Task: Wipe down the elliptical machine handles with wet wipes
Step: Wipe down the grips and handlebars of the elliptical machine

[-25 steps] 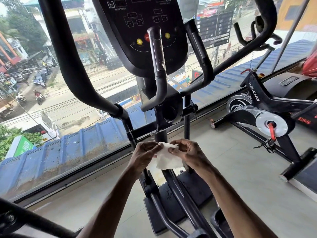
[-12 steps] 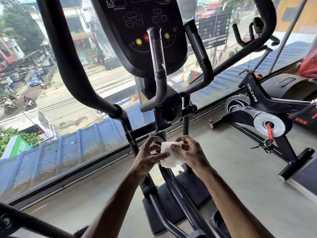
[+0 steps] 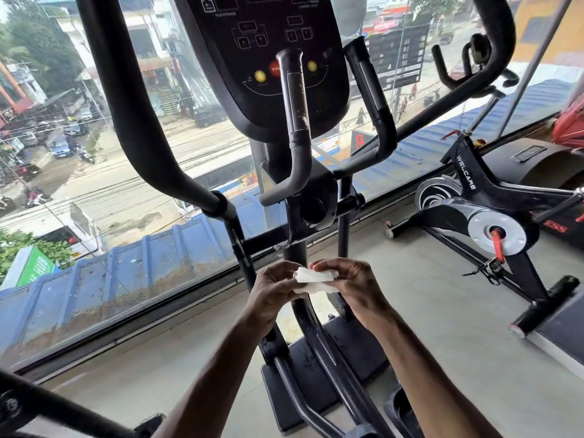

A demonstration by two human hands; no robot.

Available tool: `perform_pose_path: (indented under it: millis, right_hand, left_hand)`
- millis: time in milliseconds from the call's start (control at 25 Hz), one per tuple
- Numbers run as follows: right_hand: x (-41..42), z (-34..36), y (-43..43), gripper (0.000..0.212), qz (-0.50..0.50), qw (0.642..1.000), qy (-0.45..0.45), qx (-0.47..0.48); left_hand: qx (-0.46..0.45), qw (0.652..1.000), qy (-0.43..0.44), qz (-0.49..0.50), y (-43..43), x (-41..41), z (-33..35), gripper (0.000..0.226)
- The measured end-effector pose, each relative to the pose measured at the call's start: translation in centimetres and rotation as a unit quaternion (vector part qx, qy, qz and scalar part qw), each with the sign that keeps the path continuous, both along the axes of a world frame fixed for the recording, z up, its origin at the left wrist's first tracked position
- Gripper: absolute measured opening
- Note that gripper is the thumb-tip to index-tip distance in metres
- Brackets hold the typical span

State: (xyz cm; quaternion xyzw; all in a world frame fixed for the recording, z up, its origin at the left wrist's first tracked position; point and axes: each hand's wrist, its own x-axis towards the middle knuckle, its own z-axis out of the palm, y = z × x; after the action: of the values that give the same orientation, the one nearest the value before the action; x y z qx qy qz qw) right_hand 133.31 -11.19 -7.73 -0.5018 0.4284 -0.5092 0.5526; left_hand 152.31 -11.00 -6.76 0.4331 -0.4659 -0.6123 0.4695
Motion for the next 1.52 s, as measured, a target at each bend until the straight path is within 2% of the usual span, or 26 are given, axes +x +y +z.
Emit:
perform_pose_path:
  millis: [120, 240, 280, 360, 480, 640, 720, 800, 840, 920, 1040, 1120, 1240, 1360, 1520]
  right_hand:
    - [-0.3, 0.0, 0.2, 0.037, 0.042, 0.998, 0.030, -0.026]
    - [-0.6, -0.2, 0.2, 0.025, 0.071, 0.997, -0.017, 0.003]
    - [-0.4, 0.1, 0.2, 0.022, 0.065, 0.998, -0.021, 0.012]
    - [-0.1, 0.1, 0.1, 0.007, 0.017, 0.999, 0.036, -0.005]
    - [0.2, 0.0, -0.3, 0.025, -0.046, 0.991, 0.114, -0.043]
    - [0.8, 0.3, -0.8, 0.040, -0.103, 0.986, 0.120, -0.054]
    - [1.4, 0.4, -0.8, 0.044, -0.178, 0.962, 0.179, -0.102]
    - [2.1, 0.4, -0.7, 0.041, -0.276, 0.912, 0.251, -0.171]
    - [2.5, 0.4, -0.7, 0.036, -0.291, 0.899, 0.262, -0.196]
    - [3.2, 0.8, -0.6, 0.030, -0.256, 0.914, 0.241, -0.204]
    - [4.1, 1.8, -0.5, 0.055, -0.184, 0.956, 0.161, -0.164]
    - [4.6, 2.4, -0.7, 0.056, -0.184, 0.958, 0.137, -0.171]
    - [5.2, 3.4, -1.3, 0.038, -0.226, 0.947, 0.127, -0.188]
    - [5.8, 5.2, -2.2, 0.021, -0.288, 0.922, 0.121, -0.229]
    - [6.1, 7.9, -4.4, 0.021, -0.381, 0.873, 0.130, -0.276]
  left_hand:
    - [0.055, 0.998, 0.024, 0.027, 0.1, -0.2, 0.6, 0.023]
    - [0.039, 0.998, 0.040, 0.037, 0.1, 0.1, 0.6, 0.025]
    - [0.029, 0.998, 0.044, 0.038, 0.0, 0.2, 0.7, 0.024]
    - [0.016, 0.998, 0.053, 0.034, -0.1, 0.4, 0.8, 0.019]
    - [0.048, 0.997, 0.044, 0.028, -0.1, 0.5, 1.5, 0.019]
    - [0.009, 1.000, -0.002, 0.025, 0.1, 0.1, 2.0, 0.026]
    - [-0.004, 0.996, -0.039, 0.085, 0.0, -0.1, 2.3, 0.018]
    - [-0.023, 0.988, -0.077, 0.136, -0.4, -0.3, 2.6, 0.013]
    - [-0.033, 0.984, -0.089, 0.148, -0.6, -0.4, 2.8, 0.012]
    - [-0.049, 0.982, -0.103, 0.149, -0.8, -0.6, 3.5, 0.009]
    - [-0.057, 0.990, -0.080, 0.100, -0.7, -0.6, 5.1, 0.010]
    - [-0.070, 0.993, -0.074, 0.051, -0.8, 0.1, 5.8, 0.017]
    - [-0.106, 0.985, -0.131, 0.023, -1.1, 0.9, 7.1, 0.020]
    - [-0.158, 0.970, -0.162, 0.090, -2.1, 1.3, 9.0, 0.021]
    - [-0.181, 0.959, -0.176, 0.128, -4.2, 1.2, 11.8, 0.024]
